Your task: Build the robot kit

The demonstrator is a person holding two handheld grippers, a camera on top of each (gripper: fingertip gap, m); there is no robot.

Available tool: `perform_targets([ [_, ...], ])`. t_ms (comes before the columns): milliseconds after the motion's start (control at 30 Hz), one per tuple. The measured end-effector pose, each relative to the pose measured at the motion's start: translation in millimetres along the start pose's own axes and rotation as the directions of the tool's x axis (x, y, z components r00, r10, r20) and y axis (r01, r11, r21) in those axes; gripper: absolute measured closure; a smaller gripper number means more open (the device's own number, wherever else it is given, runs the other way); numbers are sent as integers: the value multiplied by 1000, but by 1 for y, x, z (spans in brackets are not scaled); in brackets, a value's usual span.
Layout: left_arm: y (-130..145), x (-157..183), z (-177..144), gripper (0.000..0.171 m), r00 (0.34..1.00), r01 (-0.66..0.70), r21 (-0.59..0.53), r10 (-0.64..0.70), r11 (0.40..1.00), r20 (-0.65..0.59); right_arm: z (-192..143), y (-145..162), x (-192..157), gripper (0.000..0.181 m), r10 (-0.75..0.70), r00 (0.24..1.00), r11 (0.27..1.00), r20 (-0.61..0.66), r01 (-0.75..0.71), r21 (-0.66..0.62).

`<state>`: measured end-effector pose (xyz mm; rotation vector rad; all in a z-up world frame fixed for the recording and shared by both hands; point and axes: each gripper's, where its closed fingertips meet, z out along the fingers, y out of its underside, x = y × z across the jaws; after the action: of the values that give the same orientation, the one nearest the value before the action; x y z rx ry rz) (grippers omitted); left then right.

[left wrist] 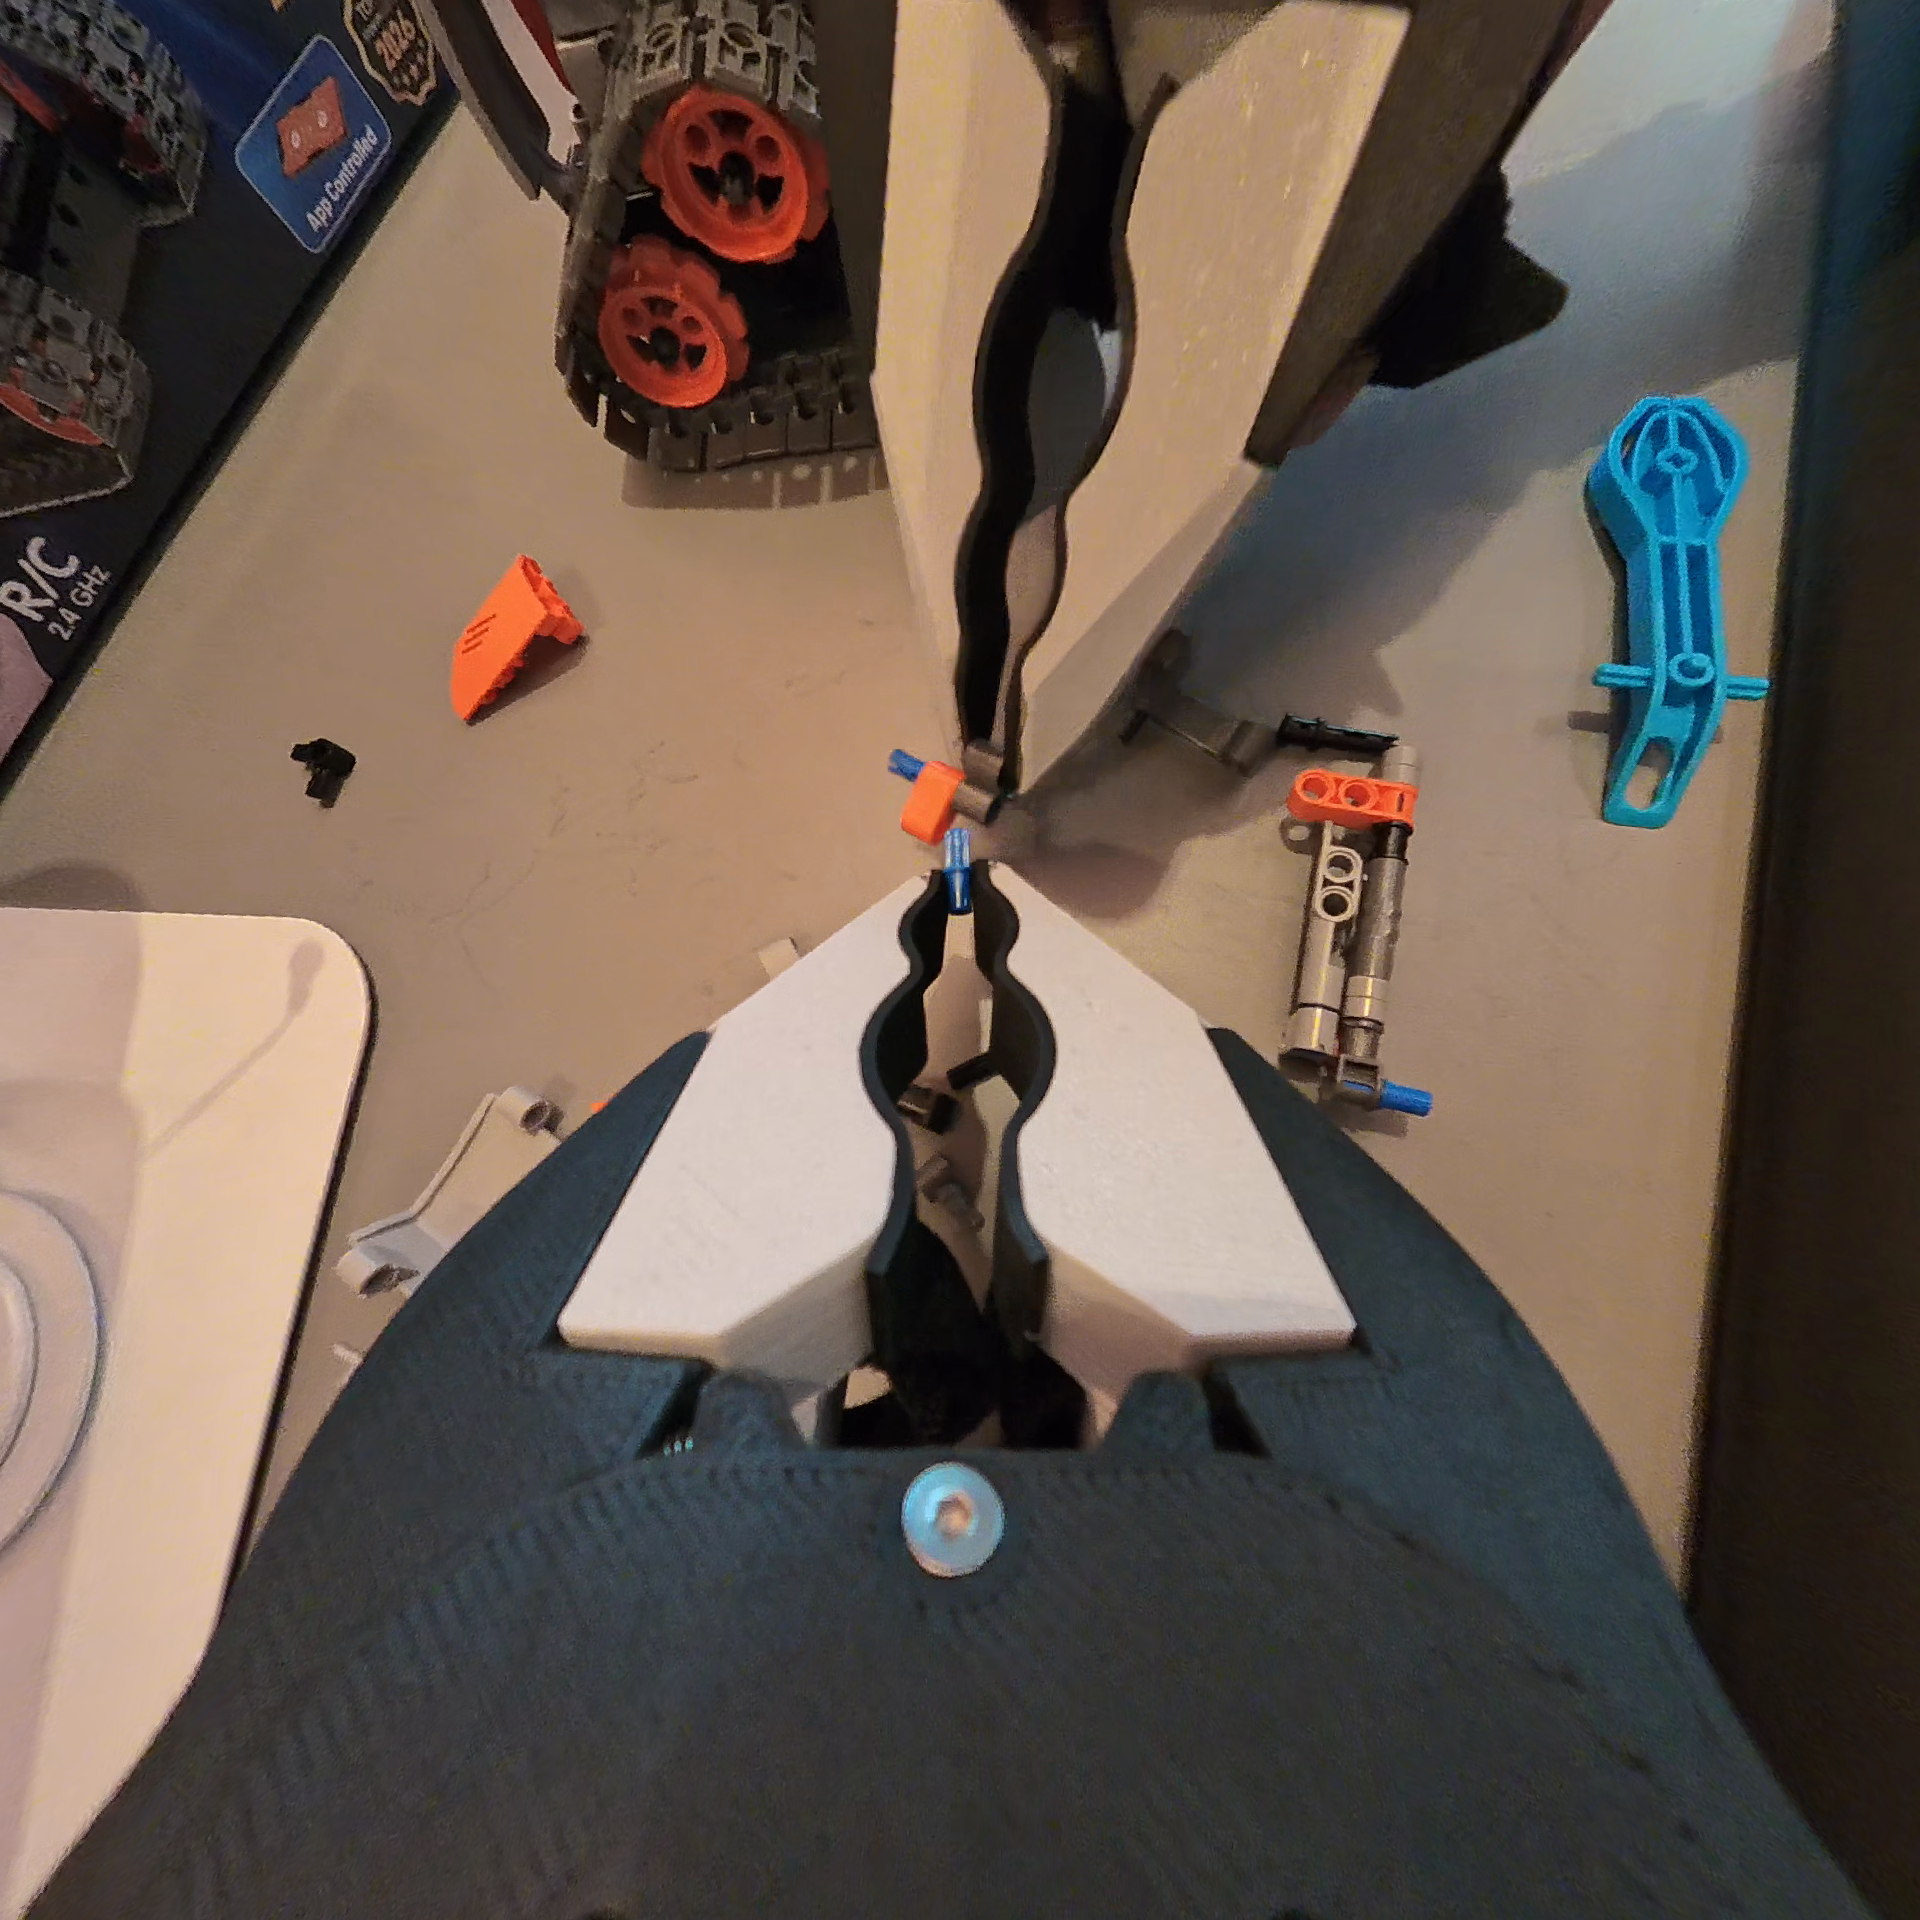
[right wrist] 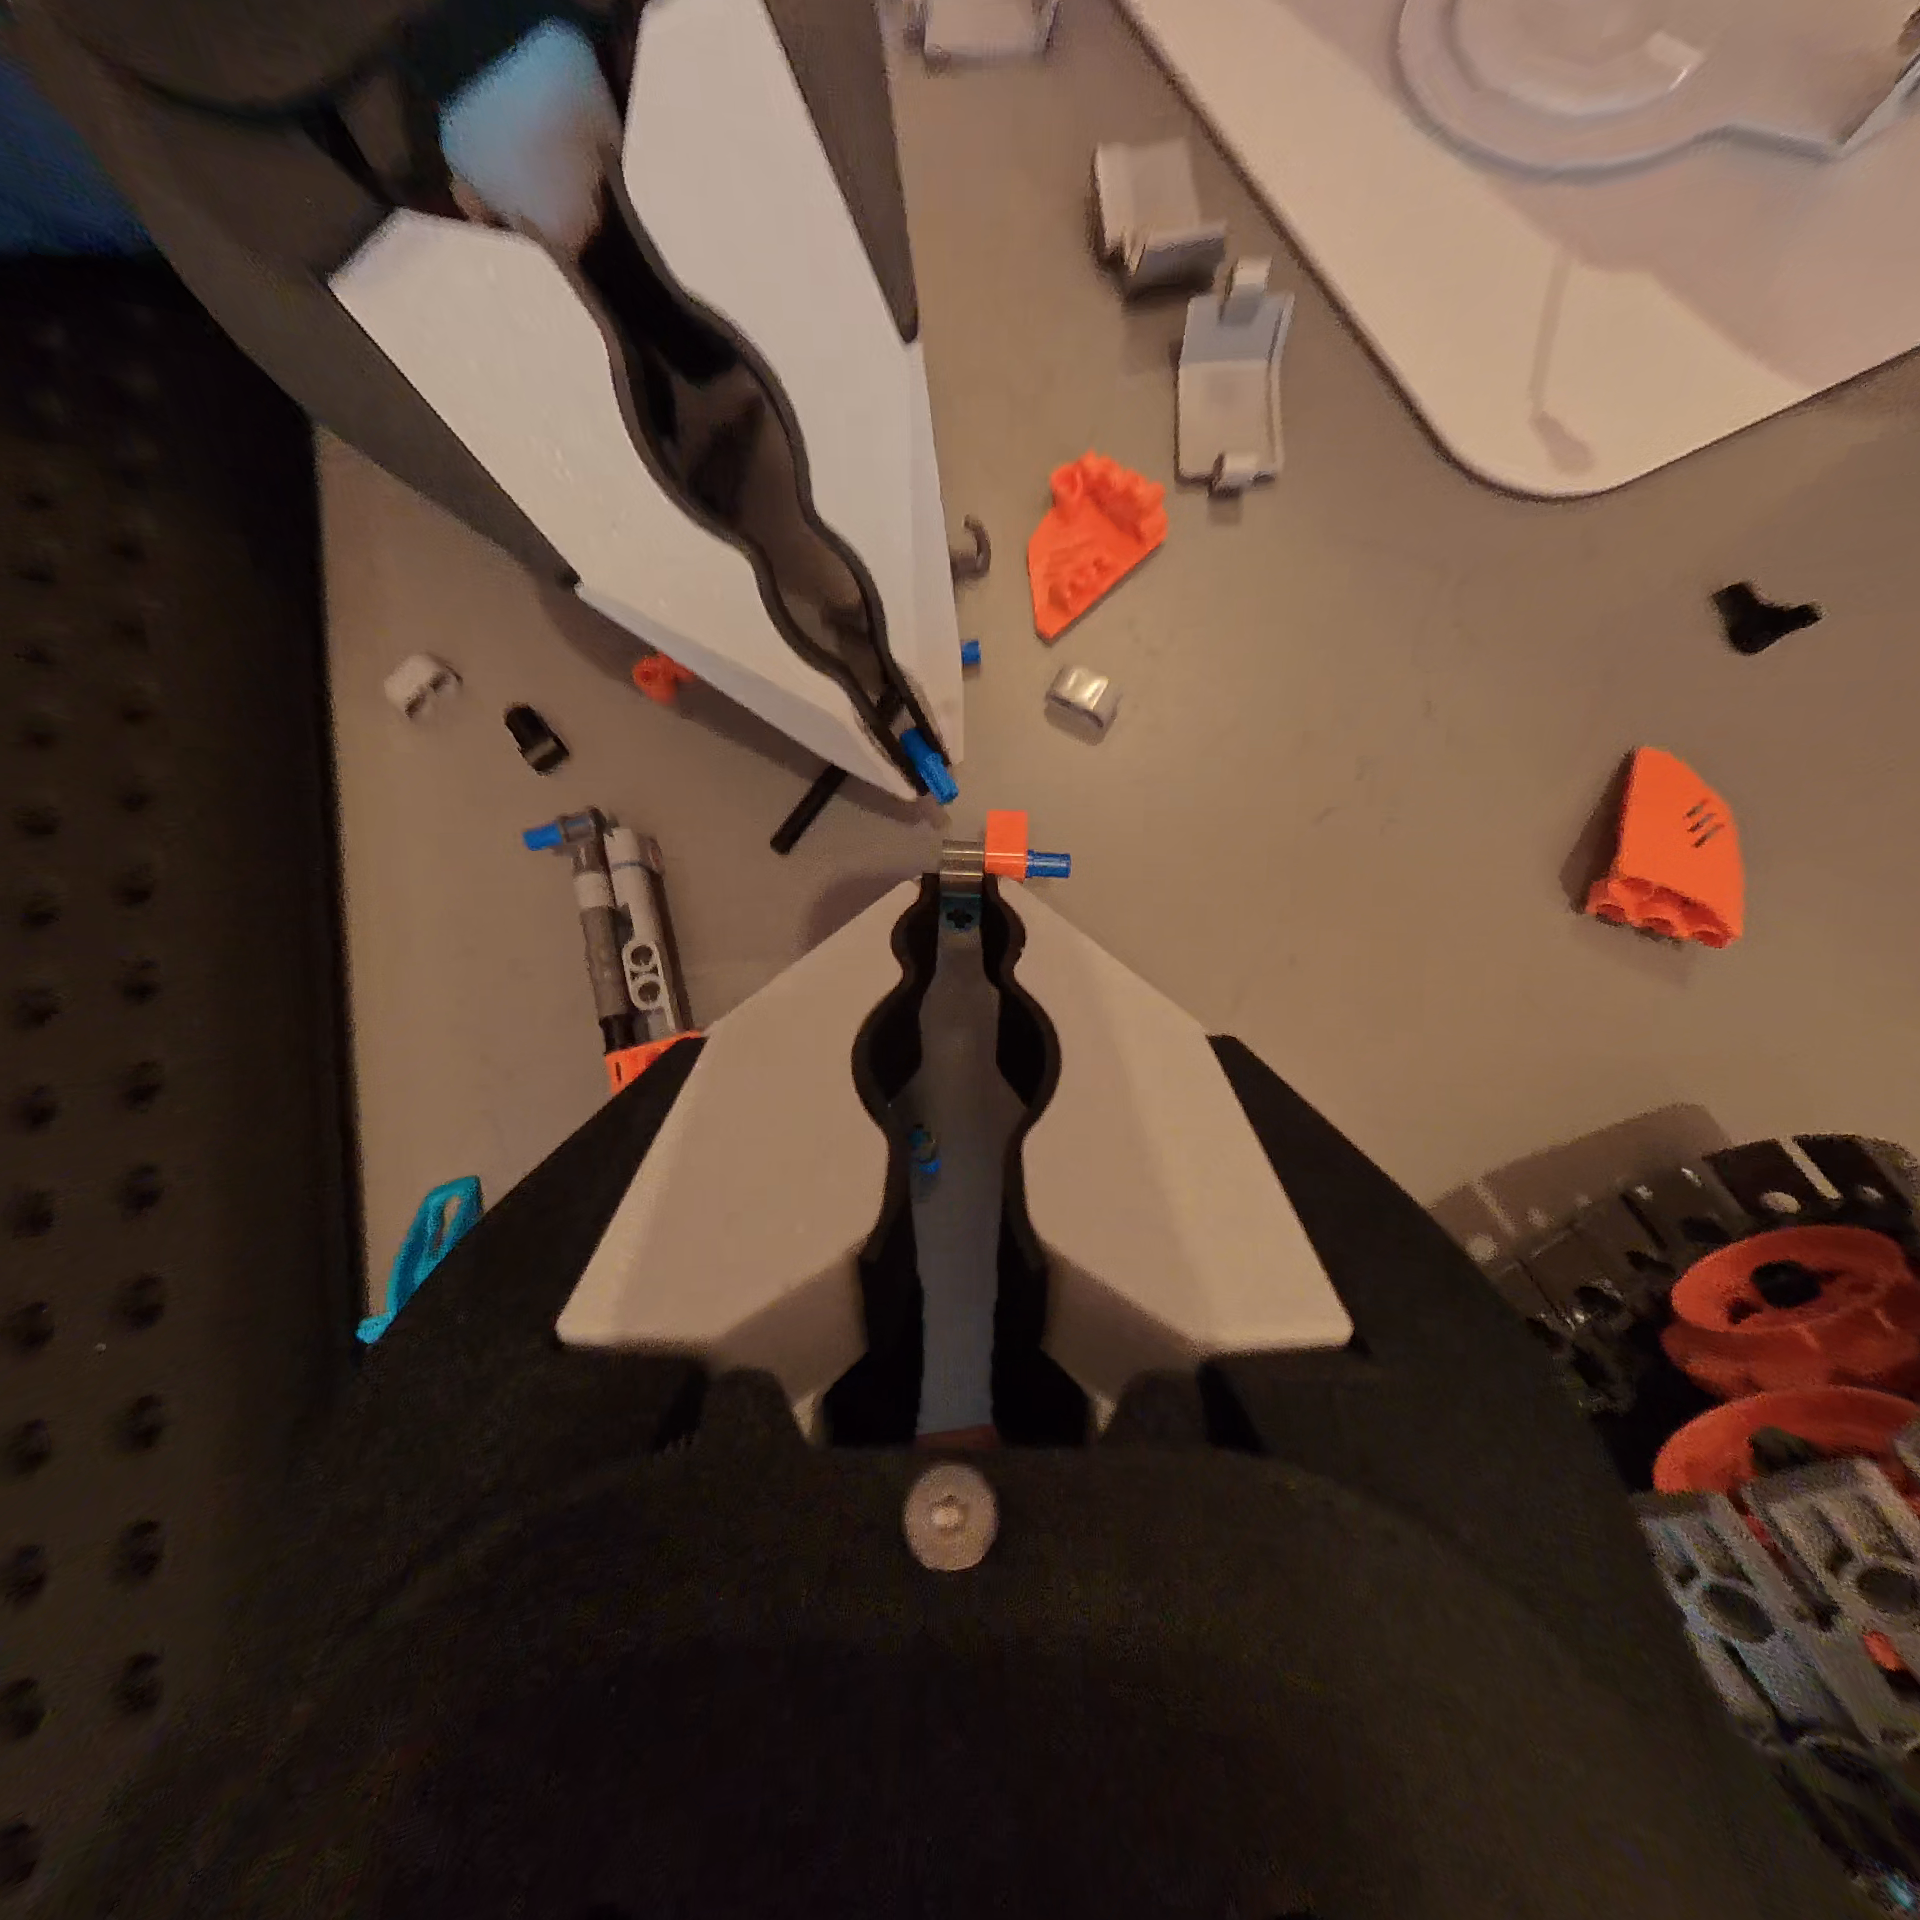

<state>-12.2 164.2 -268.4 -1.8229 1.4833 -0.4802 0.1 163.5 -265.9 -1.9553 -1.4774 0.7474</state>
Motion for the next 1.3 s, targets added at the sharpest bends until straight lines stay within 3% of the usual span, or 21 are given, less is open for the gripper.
perform_targets([
  [200, -15, -2, -7, 169, 1000, 14, 85, -15, 996, 11, -27, -32, -6, 176, 74, 988, 960, 136, -107, 259],
  [433, -44, -2, -25, 170, 999, 28, 253, -33, 967, 15, -47, -49, -12, 176, 95, 958, 903, 271, -198, 382],
  [1033, -62, 6, -37, 170, 1000, -18, 361, 18, 932, 2, -60, -54, -18, 176, 69, 940, 882, 335, -214, 419],
  [1300, -59, 10, -34, 170, 982, -180, 306, 154, 935, 106, -58, -50, -21, 177, 69, 937, 905, 343, -203, 373],
])
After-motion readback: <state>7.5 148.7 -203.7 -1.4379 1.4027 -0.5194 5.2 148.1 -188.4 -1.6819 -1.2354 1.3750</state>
